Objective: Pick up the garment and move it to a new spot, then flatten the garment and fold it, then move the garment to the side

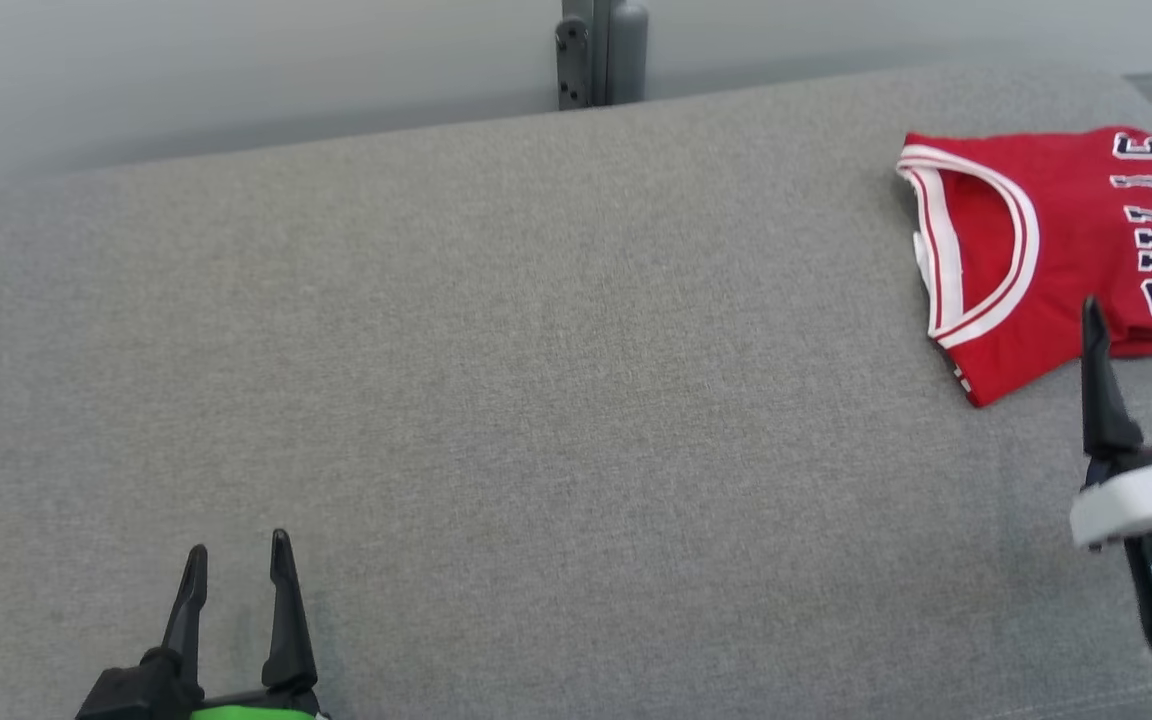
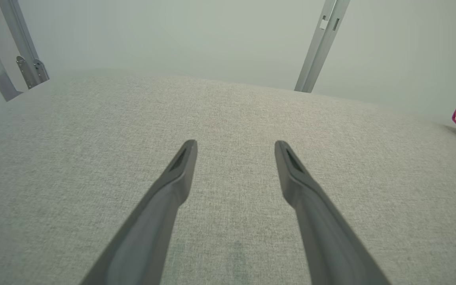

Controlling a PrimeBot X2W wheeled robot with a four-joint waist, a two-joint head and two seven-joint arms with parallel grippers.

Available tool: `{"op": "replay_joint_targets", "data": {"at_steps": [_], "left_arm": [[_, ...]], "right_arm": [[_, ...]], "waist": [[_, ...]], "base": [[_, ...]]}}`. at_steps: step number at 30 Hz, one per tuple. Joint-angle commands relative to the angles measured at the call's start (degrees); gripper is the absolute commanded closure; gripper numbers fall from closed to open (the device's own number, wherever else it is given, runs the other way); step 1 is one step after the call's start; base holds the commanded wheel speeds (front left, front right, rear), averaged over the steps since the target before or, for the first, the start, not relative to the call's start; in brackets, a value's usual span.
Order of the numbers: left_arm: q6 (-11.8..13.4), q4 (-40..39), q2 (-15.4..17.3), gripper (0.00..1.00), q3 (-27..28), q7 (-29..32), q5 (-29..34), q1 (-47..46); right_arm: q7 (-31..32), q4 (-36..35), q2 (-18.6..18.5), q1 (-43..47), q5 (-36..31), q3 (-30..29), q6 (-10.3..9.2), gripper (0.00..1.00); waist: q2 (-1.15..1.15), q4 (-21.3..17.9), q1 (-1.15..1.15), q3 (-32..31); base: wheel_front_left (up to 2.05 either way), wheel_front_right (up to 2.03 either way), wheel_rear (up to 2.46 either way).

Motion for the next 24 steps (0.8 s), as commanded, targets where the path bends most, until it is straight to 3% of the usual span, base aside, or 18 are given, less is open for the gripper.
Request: {"op": "replay_joint_targets", "data": {"at_steps": [1,9,14,21,22,24], "left_arm": [[-0.3,-0.2,0.1,0.00,0.6,-0.1,0.1,1.6],[-2.3,3.0,0.1,0.00,3.1,-0.1,1.2,3.6],[-3.0,5.1,0.1,0.00,5.6,-0.1,1.6,3.5],[-4.0,7.0,0.1,0.00,6.9,-0.1,1.0,2.9],[-4.0,7.0,0.0,1.00,6.8,0.0,1.2,3.0],[-4.2,8.0,-0.2,1.00,6.6,0.2,1.3,3.0]], "right_arm": [[-0.4,-1.1,1.5,3.6,-1.7,-1.0,-0.08,0.00],[-0.6,-5.9,11.3,16.4,-7.8,-2.2,-0.08,0.00],[-0.6,-5.9,14.0,21.2,-9.6,-0.9,-0.08,0.00],[-0.6,-5.6,14.9,22.5,-10.4,0.3,-0.08,0.00],[-0.4,-5.6,15.0,21.9,-10.1,0.3,0.00,1.00],[-0.3,-4.8,15.2,21.9,-10.1,0.3,0.00,1.00]], "waist": [[0.00,4.9,0.01,-9.3],[0.00,6.3,0.01,-12.4],[0.00,6.2,0.01,-12.9],[0.00,6.1,0.01,-12.9],[0.00,6.1,0.01,-12.9],[0.00,6.2,0.01,-12.9]], "base": [[0.00,0.00,0.00],[0.00,0.00,0.00],[0.00,0.00,0.00],[0.00,0.00,0.00],[0.00,0.00,0.00],[0.00,0.00,0.00]]}}
